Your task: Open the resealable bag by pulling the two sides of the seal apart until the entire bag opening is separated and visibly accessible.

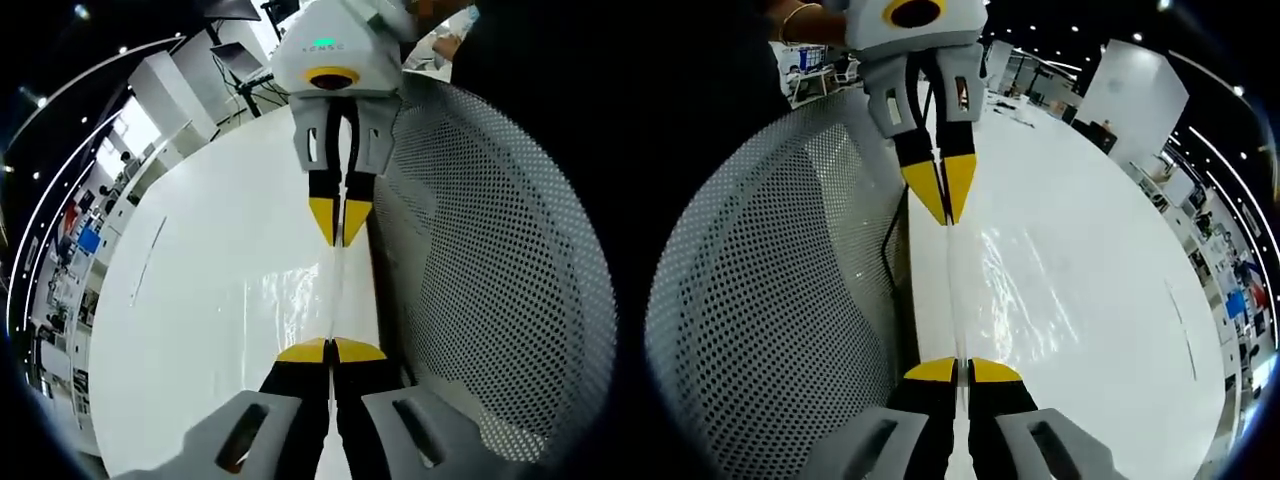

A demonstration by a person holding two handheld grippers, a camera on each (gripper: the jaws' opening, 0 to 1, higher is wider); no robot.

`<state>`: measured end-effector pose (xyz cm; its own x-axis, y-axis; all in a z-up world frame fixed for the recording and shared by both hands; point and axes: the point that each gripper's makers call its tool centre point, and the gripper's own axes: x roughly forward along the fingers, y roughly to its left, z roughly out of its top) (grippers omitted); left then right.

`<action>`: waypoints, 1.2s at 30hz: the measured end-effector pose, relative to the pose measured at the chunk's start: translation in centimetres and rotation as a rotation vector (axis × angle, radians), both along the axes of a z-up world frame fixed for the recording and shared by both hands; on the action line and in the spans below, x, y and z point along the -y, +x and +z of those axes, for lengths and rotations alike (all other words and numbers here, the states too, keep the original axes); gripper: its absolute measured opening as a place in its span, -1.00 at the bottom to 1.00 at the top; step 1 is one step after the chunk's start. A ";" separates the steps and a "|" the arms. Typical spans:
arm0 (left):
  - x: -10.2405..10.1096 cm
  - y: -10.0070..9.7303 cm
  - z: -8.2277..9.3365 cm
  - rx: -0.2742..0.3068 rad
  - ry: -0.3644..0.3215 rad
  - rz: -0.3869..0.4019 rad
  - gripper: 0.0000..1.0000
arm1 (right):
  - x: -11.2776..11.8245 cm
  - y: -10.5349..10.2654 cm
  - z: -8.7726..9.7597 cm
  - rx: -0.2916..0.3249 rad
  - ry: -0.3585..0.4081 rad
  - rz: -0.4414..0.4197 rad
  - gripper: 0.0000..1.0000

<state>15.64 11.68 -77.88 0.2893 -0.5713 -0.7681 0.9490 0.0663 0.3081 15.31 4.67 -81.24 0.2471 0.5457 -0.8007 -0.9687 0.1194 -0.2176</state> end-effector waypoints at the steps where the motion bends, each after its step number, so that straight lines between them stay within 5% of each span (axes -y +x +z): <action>1: 0.0 0.0 0.0 -0.003 0.001 -0.001 -1.00 | 0.1 0.0 -0.1 -0.001 -0.002 0.001 -1.00; 15: 0.2 -0.6 -0.5 -0.004 0.023 -0.040 -1.00 | 0.9 -0.4 -0.3 -0.005 -0.024 -0.005 -0.98; 26: 0.8 -1.0 -0.6 0.034 0.057 -0.099 -1.00 | -1.5 0.0 2.9 0.051 0.077 0.038 -0.89; 36: 1.3 -1.1 -0.3 0.047 0.053 -0.114 -1.00 | -1.8 -0.3 1.7 0.031 0.060 0.056 -0.90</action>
<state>14.51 10.35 -78.14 0.2613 -0.5619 -0.7849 0.9338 -0.0586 0.3528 15.02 6.44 -79.50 0.2389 0.6061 -0.7587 -0.9672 0.0791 -0.2413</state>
